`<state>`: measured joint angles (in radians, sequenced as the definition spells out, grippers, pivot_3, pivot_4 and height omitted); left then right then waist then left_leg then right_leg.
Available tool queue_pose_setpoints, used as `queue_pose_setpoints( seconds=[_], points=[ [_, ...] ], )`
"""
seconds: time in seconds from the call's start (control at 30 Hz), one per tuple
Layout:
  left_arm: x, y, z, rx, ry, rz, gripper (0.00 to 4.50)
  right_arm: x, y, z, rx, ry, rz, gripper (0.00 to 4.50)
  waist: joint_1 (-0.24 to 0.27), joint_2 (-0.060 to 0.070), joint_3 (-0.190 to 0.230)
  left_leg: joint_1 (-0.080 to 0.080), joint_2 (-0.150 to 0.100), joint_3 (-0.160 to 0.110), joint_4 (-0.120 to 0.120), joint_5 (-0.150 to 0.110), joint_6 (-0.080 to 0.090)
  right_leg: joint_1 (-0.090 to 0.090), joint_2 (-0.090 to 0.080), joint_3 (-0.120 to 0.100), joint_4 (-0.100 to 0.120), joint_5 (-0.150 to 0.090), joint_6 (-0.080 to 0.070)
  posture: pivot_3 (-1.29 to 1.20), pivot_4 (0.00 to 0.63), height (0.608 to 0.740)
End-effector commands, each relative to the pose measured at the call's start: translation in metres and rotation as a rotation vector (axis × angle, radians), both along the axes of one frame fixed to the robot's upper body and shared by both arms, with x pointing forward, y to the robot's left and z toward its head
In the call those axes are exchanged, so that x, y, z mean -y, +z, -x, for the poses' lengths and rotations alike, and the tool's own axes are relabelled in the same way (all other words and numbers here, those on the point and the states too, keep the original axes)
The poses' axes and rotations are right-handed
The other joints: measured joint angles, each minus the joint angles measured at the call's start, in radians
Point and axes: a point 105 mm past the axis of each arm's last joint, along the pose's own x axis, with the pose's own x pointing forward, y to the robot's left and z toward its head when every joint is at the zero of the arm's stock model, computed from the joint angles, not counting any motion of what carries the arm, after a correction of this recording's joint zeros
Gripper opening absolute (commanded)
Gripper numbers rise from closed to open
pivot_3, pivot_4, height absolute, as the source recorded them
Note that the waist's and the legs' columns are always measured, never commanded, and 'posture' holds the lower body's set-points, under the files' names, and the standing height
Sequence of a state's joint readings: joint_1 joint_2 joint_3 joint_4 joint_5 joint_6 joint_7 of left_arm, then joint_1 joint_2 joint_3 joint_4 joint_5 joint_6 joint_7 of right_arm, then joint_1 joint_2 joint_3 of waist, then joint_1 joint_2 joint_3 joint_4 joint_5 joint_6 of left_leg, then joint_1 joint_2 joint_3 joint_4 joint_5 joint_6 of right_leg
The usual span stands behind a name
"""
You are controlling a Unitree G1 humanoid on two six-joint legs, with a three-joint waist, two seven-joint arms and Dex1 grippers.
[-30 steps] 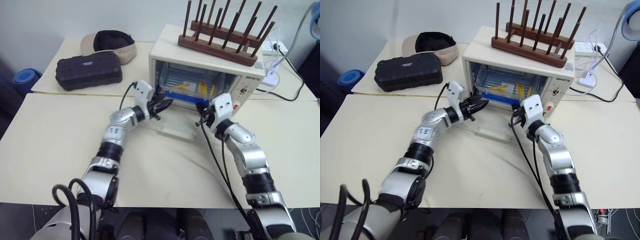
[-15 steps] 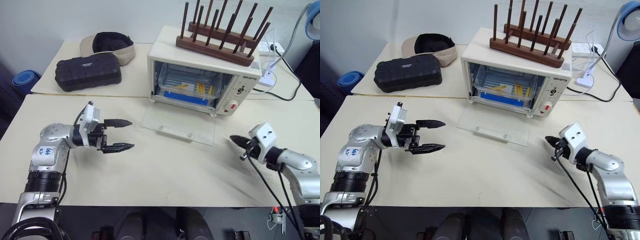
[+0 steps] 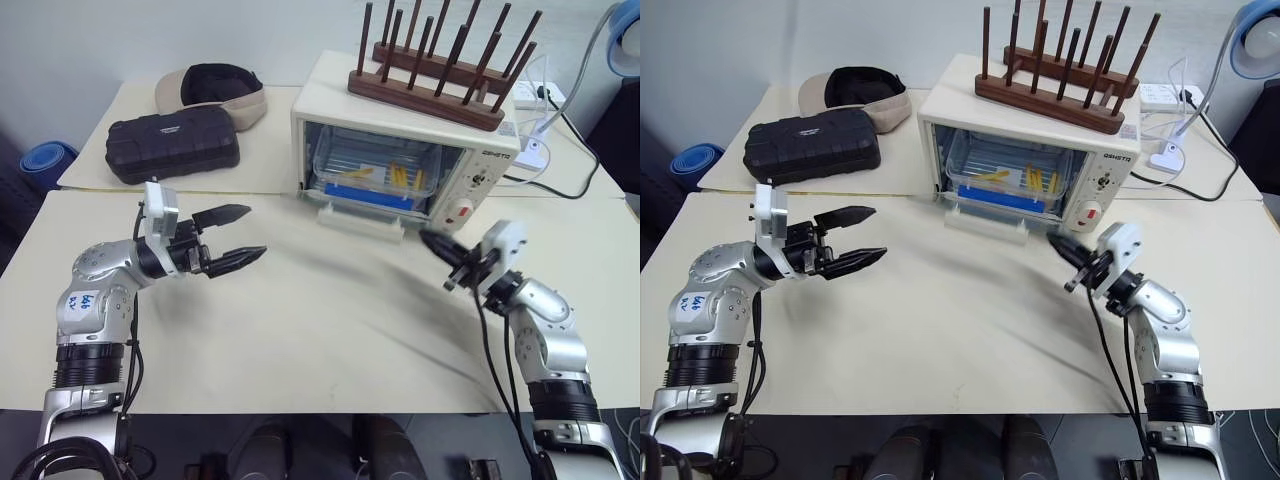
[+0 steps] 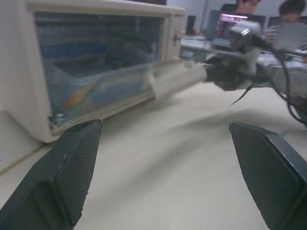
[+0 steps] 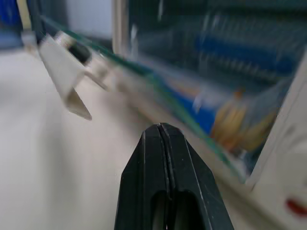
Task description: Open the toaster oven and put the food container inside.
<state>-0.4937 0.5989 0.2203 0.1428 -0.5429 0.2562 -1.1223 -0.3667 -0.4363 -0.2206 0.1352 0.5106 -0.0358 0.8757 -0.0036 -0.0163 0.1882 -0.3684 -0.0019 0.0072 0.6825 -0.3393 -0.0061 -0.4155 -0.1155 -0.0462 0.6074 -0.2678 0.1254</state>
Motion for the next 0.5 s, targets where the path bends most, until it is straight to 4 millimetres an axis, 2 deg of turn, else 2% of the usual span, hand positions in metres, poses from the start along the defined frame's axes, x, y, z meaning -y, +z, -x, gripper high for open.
queue_pose_setpoints(
  seconds=[0.03,0.1,0.23,0.3,0.4,0.5],
  points=[
    [-0.012,-0.001,0.003,0.058,0.059,-0.048,4.48,0.006,0.039,0.014,0.118,0.039,-0.085,0.0,0.0,0.0,0.0,0.0,0.0,0.0,0.0,0.0,0.0,0.0,0.0,0.0,0.0,0.0,0.0,0.0,0.15,0.74],
    [-0.02,-0.011,0.007,0.056,0.075,-0.102,4.5,0.003,0.041,0.022,0.092,0.09,-0.054,0.36,0.0,0.0,0.0,0.0,0.0,0.0,0.0,0.0,0.0,0.0,0.0,0.0,0.0,0.0,0.0,0.0,0.15,0.74],
    [-0.036,-0.032,0.019,0.03,0.109,-0.21,4.5,-0.007,0.011,0.05,0.03,0.237,0.257,1.54,0.002,0.0,0.0,-0.001,0.001,0.001,-0.001,-0.002,0.0,0.0,0.0,0.0,-0.002,0.0,0.0,0.0,0.15,0.74],
    [-0.043,-0.041,0.026,0.009,0.116,-0.242,4.5,-0.004,-0.001,0.061,0.016,0.277,0.344,2.22,0.003,0.0,0.0,-0.001,0.001,0.003,-0.001,-0.003,0.001,0.0,0.0,0.0,-0.003,0.0,0.0,0.0,0.15,0.74],
    [-0.052,-0.06,0.039,-0.018,0.131,-0.306,4.5,0.005,-0.029,0.08,-0.053,0.347,0.463,3.13,0.003,0.001,0.0,0.0,0.001,0.003,0.0,-0.003,0.002,0.0,0.0,0.0,-0.003,0.0,0.0,0.0,0.15,0.74],
    [-0.059,-0.07,0.047,-0.025,0.152,-0.329,4.5,0.013,-0.04,0.084,-0.077,0.331,0.473,4.18,0.003,0.001,0.0,0.001,0.003,0.003,0.0,-0.004,0.003,0.001,0.0,0.0,-0.003,0.0,0.0,0.0,0.15,0.74]
  ],
)
